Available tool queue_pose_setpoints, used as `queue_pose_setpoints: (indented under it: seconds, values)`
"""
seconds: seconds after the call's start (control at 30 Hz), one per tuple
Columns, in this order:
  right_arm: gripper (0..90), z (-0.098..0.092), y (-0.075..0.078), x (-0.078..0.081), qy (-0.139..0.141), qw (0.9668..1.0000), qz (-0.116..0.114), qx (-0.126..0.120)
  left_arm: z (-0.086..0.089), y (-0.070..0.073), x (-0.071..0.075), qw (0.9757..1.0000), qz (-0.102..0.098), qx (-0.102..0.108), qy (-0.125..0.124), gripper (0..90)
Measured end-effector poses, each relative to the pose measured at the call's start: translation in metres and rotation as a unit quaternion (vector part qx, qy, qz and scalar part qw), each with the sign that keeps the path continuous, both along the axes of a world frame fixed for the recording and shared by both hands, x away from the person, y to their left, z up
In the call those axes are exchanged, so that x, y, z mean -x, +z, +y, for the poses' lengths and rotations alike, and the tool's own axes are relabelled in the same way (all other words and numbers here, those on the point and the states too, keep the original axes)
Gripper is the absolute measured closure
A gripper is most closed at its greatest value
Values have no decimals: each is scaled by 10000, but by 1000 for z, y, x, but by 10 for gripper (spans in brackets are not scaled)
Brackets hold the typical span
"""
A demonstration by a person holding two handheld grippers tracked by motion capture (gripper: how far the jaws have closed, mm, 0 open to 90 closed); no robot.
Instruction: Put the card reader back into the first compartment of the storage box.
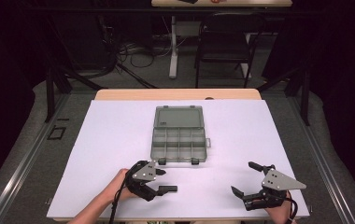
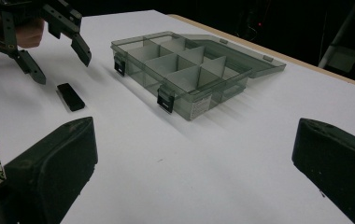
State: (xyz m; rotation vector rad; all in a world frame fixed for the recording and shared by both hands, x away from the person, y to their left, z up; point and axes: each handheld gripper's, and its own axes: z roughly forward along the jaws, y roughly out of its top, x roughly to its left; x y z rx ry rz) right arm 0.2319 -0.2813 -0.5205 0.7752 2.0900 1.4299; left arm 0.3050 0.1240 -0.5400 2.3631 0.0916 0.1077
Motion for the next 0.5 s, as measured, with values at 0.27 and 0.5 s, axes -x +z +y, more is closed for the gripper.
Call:
queue_pose_setpoints:
  seconds: [0.27, 0.5]
  values:
    - [0, 0, 0, 0, 9, 10000, 0, -1, -2, -5, -4, 9996, 195, -11, -216, 542]
    - [0, 0, 0, 0, 16, 10000, -7, -4, -3, -12, -5, 9988, 318, -68, -365, 641]
